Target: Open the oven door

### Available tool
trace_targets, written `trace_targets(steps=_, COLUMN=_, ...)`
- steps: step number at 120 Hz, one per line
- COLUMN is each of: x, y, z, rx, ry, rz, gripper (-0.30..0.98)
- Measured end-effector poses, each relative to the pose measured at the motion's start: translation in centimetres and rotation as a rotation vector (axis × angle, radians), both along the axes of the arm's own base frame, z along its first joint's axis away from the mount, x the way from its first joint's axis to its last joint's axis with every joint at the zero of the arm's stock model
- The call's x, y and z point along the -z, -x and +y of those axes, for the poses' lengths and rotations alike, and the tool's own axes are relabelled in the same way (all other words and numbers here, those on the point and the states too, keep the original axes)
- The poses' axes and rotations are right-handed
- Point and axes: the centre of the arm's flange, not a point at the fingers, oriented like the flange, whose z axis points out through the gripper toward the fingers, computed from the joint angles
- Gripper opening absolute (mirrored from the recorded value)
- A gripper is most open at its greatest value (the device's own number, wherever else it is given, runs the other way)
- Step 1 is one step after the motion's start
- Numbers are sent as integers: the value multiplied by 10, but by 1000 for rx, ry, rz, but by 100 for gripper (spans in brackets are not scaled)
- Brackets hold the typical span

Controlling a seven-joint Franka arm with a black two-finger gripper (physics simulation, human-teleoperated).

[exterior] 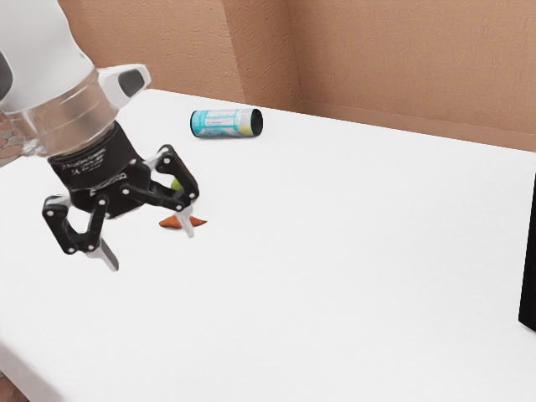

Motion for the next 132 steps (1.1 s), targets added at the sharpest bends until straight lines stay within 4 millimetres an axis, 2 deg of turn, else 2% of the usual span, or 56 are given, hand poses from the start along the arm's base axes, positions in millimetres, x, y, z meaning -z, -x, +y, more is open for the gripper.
trace_targets(steps=8, x=-1, y=2, z=-6, rx=-133, ry=10, rz=14, gripper=69)
trace_targets(steps=14, x=-6, y=1, z=-32, rx=-190, ry=4, rz=2, gripper=69)
trace_targets(steps=16, x=-9, y=0, z=-45, rx=-200, ry=1, rz=-7, gripper=69)
trace_targets(steps=26, x=-36, y=-13, z=-142, rx=-181, ry=8, rz=-84, gripper=68)
trace_targets(steps=36, x=-55, y=-45, z=-208, rx=-189, ry=80, rz=-136, gripper=69)
trace_targets(steps=42, x=-48, y=-59, z=-242, rx=-198, ry=116, rz=-142, gripper=69)
trace_targets(steps=51, x=-21, y=-79, z=-288, rx=-211, ry=161, rz=-140, gripper=69)
trace_targets(steps=61, x=5, y=-92, z=-327, rx=-231, ry=179, rz=-174, gripper=69)
trace_targets(steps=70, x=14, y=-99, z=-355, rx=-247, ry=210, rz=-213, gripper=69)
trace_targets(steps=76, x=19, y=-102, z=-369, rx=-260, ry=228, rz=-236, gripper=69)
trace_targets(steps=85, x=22, y=-106, z=-377, rx=-294, ry=254, rz=-260, gripper=69)
trace_targets(steps=112, x=42, y=-132, z=-382, rx=-407, ry=313, rz=-272, gripper=69)
trace_targets(steps=132, x=45, y=-162, z=-379, rx=-478, ry=379, rz=-280, gripper=69)
